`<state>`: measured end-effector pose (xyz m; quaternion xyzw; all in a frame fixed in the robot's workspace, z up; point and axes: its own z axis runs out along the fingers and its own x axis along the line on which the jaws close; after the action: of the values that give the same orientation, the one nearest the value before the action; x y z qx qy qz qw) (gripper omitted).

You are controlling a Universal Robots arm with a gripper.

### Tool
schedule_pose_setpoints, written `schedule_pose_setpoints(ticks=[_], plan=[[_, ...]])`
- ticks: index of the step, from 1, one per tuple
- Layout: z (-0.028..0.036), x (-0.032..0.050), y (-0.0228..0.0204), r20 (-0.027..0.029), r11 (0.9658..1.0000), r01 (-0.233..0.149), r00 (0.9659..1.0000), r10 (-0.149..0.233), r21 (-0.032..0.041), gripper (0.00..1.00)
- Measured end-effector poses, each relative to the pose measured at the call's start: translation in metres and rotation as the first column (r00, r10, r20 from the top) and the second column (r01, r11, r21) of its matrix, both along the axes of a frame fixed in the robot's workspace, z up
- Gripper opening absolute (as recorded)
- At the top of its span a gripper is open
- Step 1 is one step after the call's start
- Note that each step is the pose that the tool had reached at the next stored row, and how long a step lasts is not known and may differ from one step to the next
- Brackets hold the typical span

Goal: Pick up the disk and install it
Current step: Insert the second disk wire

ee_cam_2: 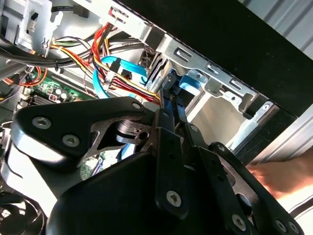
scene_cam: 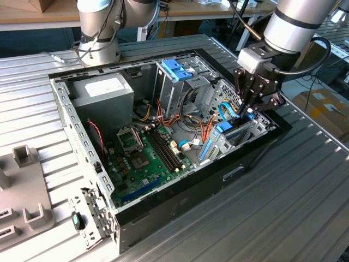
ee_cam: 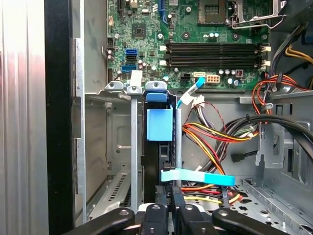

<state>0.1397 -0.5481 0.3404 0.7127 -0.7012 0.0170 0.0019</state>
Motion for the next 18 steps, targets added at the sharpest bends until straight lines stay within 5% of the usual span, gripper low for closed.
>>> schedule_pose_setpoints(ticks=[11,13,16,18], plan=[[-0.0007,-0.0002,0.0,0.0,1.0,0.0,1.0,0.0,0.0002,0.18],[-0.0003,-0.0002,-0.0001,0.0,1.0,0.0,1.0,0.0,0.0,0.24],[0.0164,-0.0002,0.0,0.0001,1.0,0.0,1.0,0.0,0.0002,0.24],[0.0172,-0.0002,0.0,0.0002,1.0,0.0,1.0,0.0,0.0003,0.24]])
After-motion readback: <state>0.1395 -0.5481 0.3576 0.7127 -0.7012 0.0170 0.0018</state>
